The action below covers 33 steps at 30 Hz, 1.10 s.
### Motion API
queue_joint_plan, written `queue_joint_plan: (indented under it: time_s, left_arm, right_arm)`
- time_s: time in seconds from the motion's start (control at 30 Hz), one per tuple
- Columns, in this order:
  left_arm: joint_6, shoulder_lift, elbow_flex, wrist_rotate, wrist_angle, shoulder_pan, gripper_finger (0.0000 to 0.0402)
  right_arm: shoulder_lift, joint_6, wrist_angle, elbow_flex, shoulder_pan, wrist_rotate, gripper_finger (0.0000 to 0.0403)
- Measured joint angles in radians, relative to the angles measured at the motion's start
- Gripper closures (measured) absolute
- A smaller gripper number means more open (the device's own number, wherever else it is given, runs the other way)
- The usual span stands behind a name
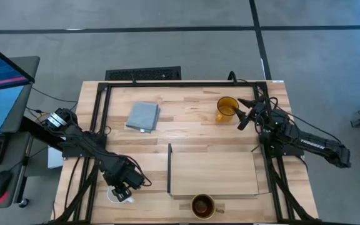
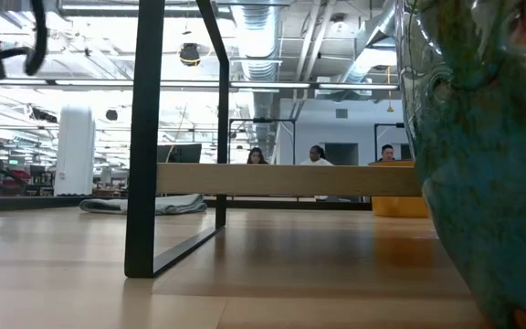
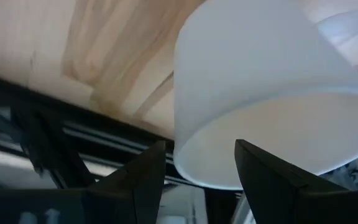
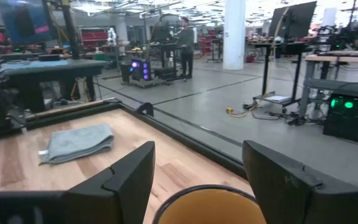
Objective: Stack small to large cups/mugs on shelf
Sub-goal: Put the white mug on the shelf
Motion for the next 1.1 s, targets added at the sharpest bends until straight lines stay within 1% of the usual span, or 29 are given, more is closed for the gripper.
queue_joint_plan:
  time_s: [0.2,0.33,0.47,0.6,0.8,0.93,1.1]
  left_arm:
    - [-0.176,0.0,0.0,0.01,0.019,-0.027,0.0217]
    - [-0.268,0.0,0.0,-0.007,0.02,-0.025,0.0224]
    - [-0.332,0.0,0.0,-0.035,0.019,-0.026,0.0249]
    - [-0.39,0.0,0.0,-0.068,0.019,-0.026,0.0285]
    - [-0.401,0.0,0.0,-0.093,0.019,-0.028,0.0344]
    - [-0.355,-0.001,0.002,-0.113,0.02,-0.028,0.0388]
    - [-0.256,-0.003,0.003,-0.14,0.015,-0.003,0.0396]
  right_arm:
    - [0.0,0.0,0.0,0.0,-0.026,-0.002,0.0136]
    - [0.0,0.0,0.0,0.0,-0.036,-0.003,0.0136]
    - [0.0,0.0,0.0,0.0,-0.038,-0.003,0.0136]
    - [0.0,0.001,0.0,0.0,-0.039,-0.003,0.0136]
    - [0.0,0.0,0.0,0.0,-0.039,-0.003,0.0136]
    - [0.0,0.0,0.0,0.0,-0.039,-0.003,0.0136]
    - [0.0,0.0,0.0,0.0,-0.039,-0.003,0.0136]
